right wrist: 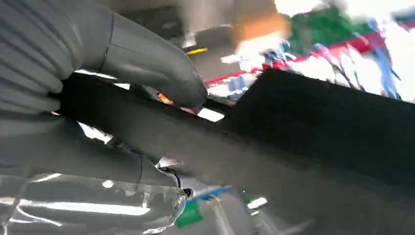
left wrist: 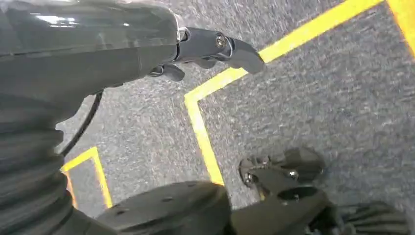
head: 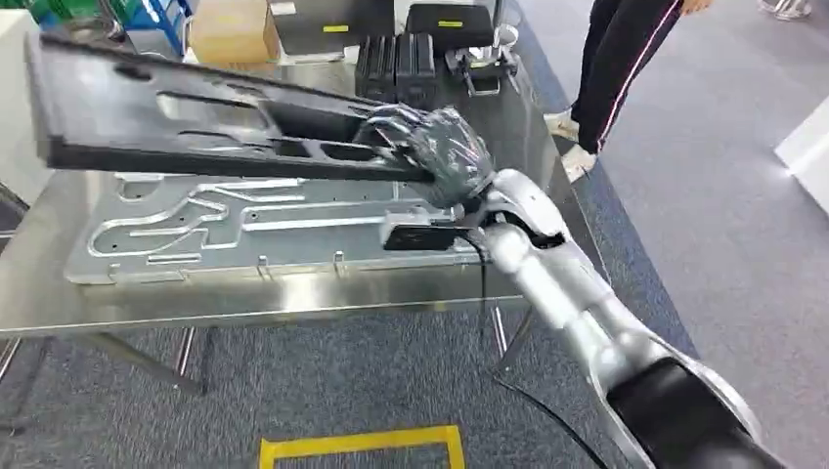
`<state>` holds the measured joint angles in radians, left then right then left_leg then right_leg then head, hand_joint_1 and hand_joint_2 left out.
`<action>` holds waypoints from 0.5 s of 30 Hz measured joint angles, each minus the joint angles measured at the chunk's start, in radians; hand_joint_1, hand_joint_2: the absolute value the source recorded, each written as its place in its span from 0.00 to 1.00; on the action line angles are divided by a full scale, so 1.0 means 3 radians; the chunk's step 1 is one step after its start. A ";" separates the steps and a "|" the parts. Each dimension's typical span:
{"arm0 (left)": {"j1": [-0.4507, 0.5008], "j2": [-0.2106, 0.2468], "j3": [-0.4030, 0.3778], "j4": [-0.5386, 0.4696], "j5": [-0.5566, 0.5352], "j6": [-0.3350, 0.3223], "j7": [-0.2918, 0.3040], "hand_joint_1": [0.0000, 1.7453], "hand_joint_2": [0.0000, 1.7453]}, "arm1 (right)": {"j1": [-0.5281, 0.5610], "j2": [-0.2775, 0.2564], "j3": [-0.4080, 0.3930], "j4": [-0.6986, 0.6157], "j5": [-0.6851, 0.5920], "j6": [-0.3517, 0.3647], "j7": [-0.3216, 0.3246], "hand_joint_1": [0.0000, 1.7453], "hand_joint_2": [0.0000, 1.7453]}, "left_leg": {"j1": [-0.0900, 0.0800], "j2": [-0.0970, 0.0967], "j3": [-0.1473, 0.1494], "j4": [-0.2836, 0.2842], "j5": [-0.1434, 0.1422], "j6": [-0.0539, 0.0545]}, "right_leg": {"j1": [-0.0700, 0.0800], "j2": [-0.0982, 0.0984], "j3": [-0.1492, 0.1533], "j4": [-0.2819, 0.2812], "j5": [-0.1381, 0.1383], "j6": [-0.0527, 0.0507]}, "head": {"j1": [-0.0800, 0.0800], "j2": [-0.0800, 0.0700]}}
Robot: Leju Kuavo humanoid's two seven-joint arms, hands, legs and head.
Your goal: Take the parts from the cabinet and place them on the table.
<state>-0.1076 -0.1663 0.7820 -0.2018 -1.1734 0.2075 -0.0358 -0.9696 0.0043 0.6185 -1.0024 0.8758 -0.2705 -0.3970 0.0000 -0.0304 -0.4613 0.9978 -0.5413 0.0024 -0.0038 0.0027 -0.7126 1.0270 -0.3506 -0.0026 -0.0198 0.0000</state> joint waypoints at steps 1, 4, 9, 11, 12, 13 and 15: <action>0.0004 0.0003 -0.0006 0.0000 -0.0018 -0.0005 0.0009 0.00 1.00 | -0.0105 0.0073 0.0118 0.0113 0.0173 -0.0070 0.0097 1.00 1.00 | 0.0005 0.0005 -0.0002 0.0020 0.0032 -0.0020 | 0.0003 -0.0009 0.0021 -0.0022 -0.0020 -0.0028 | -0.0003 0.0000; 0.0019 0.0025 -0.0018 0.0000 -0.0042 -0.0005 0.0050 0.00 1.00 | -0.0346 0.0247 0.0483 0.0525 0.0740 -0.0269 0.0384 1.00 1.00 | 0.0024 0.0052 -0.0339 0.0590 0.0185 -0.0071 | -0.0012 -0.0018 0.0182 -0.0101 -0.0081 -0.0099 | -0.0005 0.0000; 0.0011 0.0032 -0.0018 0.0000 -0.0038 -0.0005 0.0038 0.00 1.00 | -0.0436 0.0392 0.0846 0.0996 0.1011 -0.0376 0.0472 1.00 1.00 | 0.0035 0.0086 -0.0783 0.0899 -0.0344 -0.0112 | -0.0009 -0.0015 0.0460 -0.0114 -0.0283 -0.0100 | -0.0006 0.0000; 0.0020 0.0036 -0.0018 0.0000 -0.0051 -0.0004 0.0018 0.00 1.00 | -0.0488 0.0437 0.0939 0.1120 0.1220 -0.0406 0.0578 1.00 1.00 | 0.0039 0.0094 -0.0737 0.0474 -0.0031 -0.0097 | -0.0009 -0.0006 0.0562 -0.0108 -0.0369 -0.0087 | -0.0006 0.0000; 0.0031 0.0036 -0.0018 0.0000 -0.0055 -0.0001 0.0009 0.00 1.00 | -0.0520 0.0476 0.1011 0.1223 0.1370 -0.0414 0.0669 1.00 1.00 | 0.0039 0.0101 -0.0720 0.0207 0.0365 -0.0073 | -0.0008 -0.0004 0.0596 -0.0109 -0.0410 -0.0075 | -0.0006 0.0000; 0.0038 0.0036 -0.0018 0.0005 -0.0061 0.0005 -0.0005 0.00 1.00 | -0.0538 0.0480 0.1069 0.1328 0.1470 -0.0416 0.0730 1.00 1.00 | 0.0028 0.0113 -0.0765 -0.0032 0.0653 -0.0059 | 0.0010 0.0009 0.0627 -0.0064 -0.0450 -0.0053 | -0.0005 0.0000; 0.0029 0.0037 -0.0030 0.0005 -0.0099 0.0034 -0.0050 0.00 1.00 | -0.0557 0.0537 0.1203 0.1507 0.1640 -0.0379 0.0815 1.00 1.00 | 0.0013 0.0108 -0.0732 0.0064 0.0635 -0.0013 | 0.0020 0.0009 0.0645 -0.0065 -0.0541 -0.0004 | -0.0008 0.0000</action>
<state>-0.0989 -0.1553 0.7729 -0.2003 -1.2031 0.2178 -0.0507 -1.1368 0.1655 0.9795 -0.5502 1.3679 -0.3842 -0.1526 0.0038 0.0019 -0.6808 1.0171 -0.3507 -0.0015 0.0021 0.0055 -0.5192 1.0076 -0.5128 -0.0038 -0.0221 0.0000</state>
